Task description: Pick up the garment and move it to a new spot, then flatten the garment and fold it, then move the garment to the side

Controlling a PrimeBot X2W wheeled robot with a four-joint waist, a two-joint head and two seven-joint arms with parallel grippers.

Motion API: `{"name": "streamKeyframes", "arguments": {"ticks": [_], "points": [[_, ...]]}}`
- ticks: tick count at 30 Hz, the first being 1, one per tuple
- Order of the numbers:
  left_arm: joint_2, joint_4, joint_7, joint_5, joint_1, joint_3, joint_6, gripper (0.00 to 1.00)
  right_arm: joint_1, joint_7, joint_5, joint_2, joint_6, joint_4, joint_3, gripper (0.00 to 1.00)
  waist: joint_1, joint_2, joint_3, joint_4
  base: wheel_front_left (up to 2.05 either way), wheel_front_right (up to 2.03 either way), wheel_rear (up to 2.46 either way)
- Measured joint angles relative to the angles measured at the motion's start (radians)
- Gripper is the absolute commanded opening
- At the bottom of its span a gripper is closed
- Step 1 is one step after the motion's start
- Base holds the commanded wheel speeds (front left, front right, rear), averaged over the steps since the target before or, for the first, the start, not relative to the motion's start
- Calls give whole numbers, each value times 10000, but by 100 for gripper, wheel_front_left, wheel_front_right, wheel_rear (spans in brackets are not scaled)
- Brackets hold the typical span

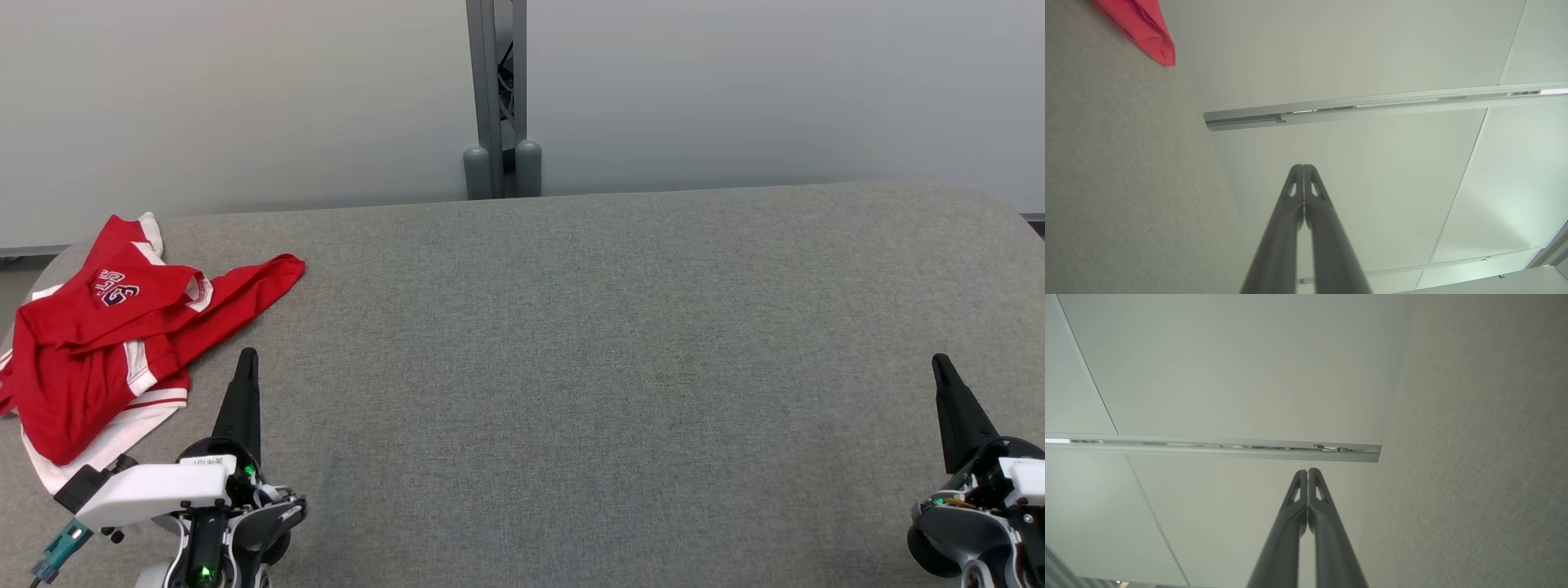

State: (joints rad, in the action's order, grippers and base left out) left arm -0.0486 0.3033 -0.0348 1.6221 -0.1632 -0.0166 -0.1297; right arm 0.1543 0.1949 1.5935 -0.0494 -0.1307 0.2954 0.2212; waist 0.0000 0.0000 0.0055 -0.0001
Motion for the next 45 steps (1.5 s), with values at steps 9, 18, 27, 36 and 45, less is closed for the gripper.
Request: {"name": "streamKeyframes", "arguments": {"ticks": [9, 18, 27, 36, 45], "points": [[0, 0, 0, 0, 0, 0, 0, 0, 0, 0, 0, 0, 0, 0, 0, 0, 0, 0, 0, 0, 0, 0, 0], [0, 0, 0, 0, 0, 0, 0, 0, 0, 0, 0, 0, 0, 0, 0, 0, 0, 0, 0, 0, 0, 0, 0], [0, 0, 0, 0, 0, 0, 0, 0, 0, 0, 0, 0, 0, 0, 0, 0, 0, 0, 0, 0, 0, 0, 0], [0, 0, 0, 0, 0, 0, 0, 0, 0, 0, 0, 0, 0, 0, 0, 0, 0, 0, 0, 0, 0, 0, 0], [0, 0, 0, 0, 0, 2, 0, 0, 0, 0, 0, 0, 0, 0, 0, 0, 0, 0, 0, 0, 0, 0, 0]]}}
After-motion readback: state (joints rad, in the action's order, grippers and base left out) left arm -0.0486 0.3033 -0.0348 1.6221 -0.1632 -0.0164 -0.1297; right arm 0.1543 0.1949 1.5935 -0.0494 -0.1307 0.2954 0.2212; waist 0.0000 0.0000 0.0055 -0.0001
